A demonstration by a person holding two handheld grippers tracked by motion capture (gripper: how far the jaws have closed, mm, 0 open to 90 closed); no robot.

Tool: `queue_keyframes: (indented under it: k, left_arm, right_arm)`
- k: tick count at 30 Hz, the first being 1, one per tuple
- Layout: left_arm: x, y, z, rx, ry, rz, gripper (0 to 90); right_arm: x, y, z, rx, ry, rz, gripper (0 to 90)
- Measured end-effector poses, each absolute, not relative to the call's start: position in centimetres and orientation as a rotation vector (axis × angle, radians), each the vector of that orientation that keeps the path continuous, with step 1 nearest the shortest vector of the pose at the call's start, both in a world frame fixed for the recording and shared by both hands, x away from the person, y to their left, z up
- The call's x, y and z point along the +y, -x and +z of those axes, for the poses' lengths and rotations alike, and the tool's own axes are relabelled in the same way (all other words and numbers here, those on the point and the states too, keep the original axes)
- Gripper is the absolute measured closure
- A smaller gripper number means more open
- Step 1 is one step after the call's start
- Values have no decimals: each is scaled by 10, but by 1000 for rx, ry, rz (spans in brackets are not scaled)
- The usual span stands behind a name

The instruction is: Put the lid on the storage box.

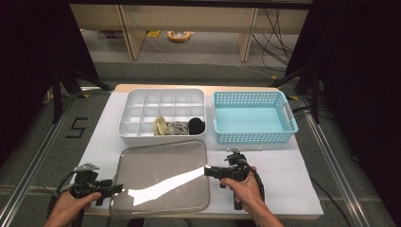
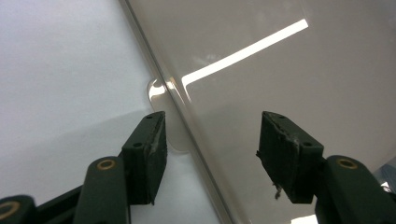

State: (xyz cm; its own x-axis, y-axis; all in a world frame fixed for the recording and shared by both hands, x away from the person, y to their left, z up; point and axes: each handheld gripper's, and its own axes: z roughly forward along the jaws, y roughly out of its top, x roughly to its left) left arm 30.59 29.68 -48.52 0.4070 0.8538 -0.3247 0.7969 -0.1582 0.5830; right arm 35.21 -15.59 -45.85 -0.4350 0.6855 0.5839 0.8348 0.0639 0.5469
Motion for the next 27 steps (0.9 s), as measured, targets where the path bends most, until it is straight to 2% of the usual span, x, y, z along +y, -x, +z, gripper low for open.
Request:
queue_keyframes:
  k: [5,13,16,17,18,20,22,24,25,27]
  left_arm:
    - [297,-309,-486,1417,-1942,117,345]
    - [298,-309,-486,1415,-1917,93,318]
    - [298,-309,-486,1409,-1914,75,271]
    - [295,-308,-486,1418,-1862,75,293]
    - [298,-308,-485,1405,-1903,82,353]
    - [296,-308,-484,1432,-1856,82,368]
    - [301,-307,-481,1421,-1876,80,416]
    - [301,-305,-479,1436,-1811,88,470]
    - [304,-303,-476,1417,-1848,98,487]
    - [302,-301,-473,1427,-1812,111,506]
  right_arm:
    - [-158,-353,-463,-2146,1567,-1318,712]
    - [-158,-349,-460,-2155,1554,-1357,725]
    - [-158,-349,-459,-2172,1532,-1392,740]
    - [-158,-348,-458,-2166,1530,-1384,740]
    - [-158,-349,-458,-2161,1528,-1388,739]
    - [-159,-349,-459,-2167,1527,-1393,739]
    - [-159,-349,-459,-2172,1535,-1371,740]
    - [-159,-349,-460,-2180,1539,-1359,745]
    - [-159,-349,-459,-2176,1537,-1359,748]
    - [-158,-350,-459,-2177,1540,-1364,749]
